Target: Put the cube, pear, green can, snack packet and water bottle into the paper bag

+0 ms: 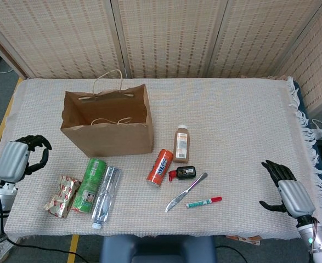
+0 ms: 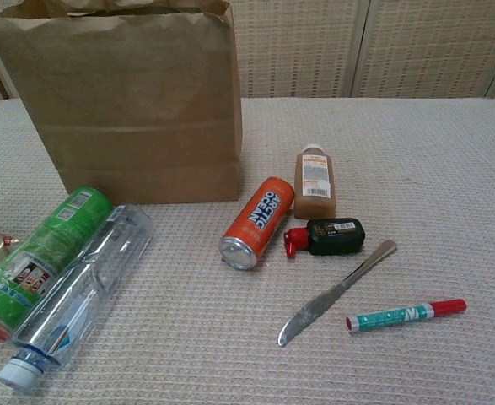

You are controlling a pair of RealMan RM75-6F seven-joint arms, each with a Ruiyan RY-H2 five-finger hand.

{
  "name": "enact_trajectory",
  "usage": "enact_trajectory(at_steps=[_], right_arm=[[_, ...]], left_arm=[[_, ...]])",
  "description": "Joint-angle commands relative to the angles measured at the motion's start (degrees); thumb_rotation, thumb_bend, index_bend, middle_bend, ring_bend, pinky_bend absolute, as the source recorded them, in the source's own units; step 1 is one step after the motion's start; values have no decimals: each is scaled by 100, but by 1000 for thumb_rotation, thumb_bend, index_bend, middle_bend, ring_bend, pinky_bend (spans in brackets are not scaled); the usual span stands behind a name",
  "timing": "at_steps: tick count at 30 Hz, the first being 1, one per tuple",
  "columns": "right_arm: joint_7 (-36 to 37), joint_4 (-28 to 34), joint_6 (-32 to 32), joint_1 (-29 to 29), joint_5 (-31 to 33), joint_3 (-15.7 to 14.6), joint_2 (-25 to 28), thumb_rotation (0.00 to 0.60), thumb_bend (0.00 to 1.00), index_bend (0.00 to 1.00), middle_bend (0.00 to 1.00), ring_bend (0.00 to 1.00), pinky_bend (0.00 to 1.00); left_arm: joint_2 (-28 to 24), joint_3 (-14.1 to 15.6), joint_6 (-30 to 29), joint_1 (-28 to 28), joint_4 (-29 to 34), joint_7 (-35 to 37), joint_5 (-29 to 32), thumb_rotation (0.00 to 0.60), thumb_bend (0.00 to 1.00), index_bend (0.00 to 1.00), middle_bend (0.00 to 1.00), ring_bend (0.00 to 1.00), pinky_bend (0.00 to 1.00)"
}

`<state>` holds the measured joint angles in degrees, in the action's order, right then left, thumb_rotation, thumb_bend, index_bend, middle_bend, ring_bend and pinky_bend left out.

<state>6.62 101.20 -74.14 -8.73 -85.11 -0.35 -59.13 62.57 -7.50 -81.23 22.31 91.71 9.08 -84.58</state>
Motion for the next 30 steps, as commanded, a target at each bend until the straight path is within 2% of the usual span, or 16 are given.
enact_trajectory(at_steps=[1, 3, 5, 8, 12, 16, 20, 30], right_arm=[[262, -149, -466, 118, -301, 122, -180, 600, 60, 0, 0, 0, 0], [271, -144, -539, 124, -354, 141, -212, 600, 60, 0, 0, 0, 0], [266, -169, -541, 125, -377, 129, -233, 600, 60, 0, 0, 0, 0], [285, -206, -424, 108, -319, 90, -240, 600, 60, 0, 0, 0, 0], [353, -202, -354, 86, -314, 70, -208, 600, 60, 0, 0, 0, 0], [387, -174, -318, 80, -333, 38, -171, 600, 60, 0, 0, 0, 0], [404, -152, -281, 74, -335, 15, -135, 600, 60, 0, 0, 0, 0], [381, -125, -142, 41, -267, -18, -87, 600, 60, 0, 0, 0, 0]], left_arm=[[313, 591, -149, -277, -901, 65, -626, 600, 490, 355, 324, 301, 405], [304, 752, -10, -217, -1144, -155, -885, 600, 435, 230, 181, 163, 297], [232, 860, 126, -121, -1275, -311, -1111, 600, 395, 159, 82, 74, 219], [119, 991, 268, 91, -1557, -646, -1571, 600, 370, 113, 8, 12, 154], [135, 1116, 214, 470, -2254, -1557, -2496, 600, 365, 95, 0, 0, 136], [276, 1279, 195, 796, -2802, -2124, -3226, 600, 371, 91, 0, 0, 135], [431, 1411, 209, 902, -3025, -2257, -3464, 600, 372, 91, 0, 0, 135], [814, 1709, 410, 887, -3434, -2240, -3485, 600, 372, 91, 0, 0, 135]])
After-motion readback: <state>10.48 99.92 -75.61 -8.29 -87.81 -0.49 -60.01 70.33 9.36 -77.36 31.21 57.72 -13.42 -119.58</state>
